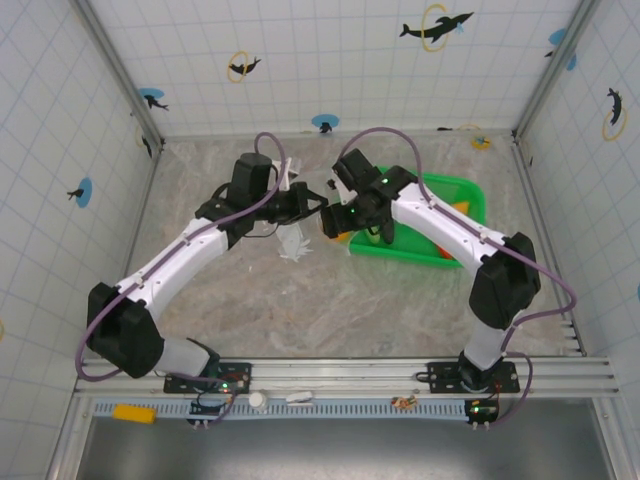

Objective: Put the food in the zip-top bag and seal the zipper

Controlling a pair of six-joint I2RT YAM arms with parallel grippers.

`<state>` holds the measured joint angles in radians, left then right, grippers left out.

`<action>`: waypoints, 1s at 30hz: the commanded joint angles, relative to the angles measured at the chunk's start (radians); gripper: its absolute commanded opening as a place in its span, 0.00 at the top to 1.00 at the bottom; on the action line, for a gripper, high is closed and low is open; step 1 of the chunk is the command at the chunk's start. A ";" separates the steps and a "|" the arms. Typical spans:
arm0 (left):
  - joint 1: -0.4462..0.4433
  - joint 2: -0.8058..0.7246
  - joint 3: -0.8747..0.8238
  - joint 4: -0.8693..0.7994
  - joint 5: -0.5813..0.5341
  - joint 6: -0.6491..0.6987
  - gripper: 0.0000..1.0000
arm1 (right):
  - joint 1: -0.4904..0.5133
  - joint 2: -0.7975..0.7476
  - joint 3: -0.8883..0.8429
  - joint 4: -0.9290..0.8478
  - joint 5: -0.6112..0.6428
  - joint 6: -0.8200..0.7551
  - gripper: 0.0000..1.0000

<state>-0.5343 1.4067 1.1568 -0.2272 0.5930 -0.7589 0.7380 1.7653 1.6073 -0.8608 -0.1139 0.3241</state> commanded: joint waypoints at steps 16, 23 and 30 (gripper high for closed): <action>0.025 -0.001 0.064 -0.184 0.006 -0.030 1.00 | -0.203 -0.228 -0.120 0.265 -0.137 0.166 0.21; 0.029 -0.006 0.081 -0.195 0.022 -0.046 1.00 | -0.350 -0.209 -0.258 0.258 0.017 0.216 0.20; 0.028 -0.026 0.087 -0.202 0.027 -0.038 1.00 | -0.345 -0.072 -0.241 0.265 0.030 0.118 0.19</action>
<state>-0.5129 1.4071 1.2110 -0.4145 0.5957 -0.7902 0.3691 1.6390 1.3403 -0.6010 -0.0811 0.4950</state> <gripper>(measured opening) 0.042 0.815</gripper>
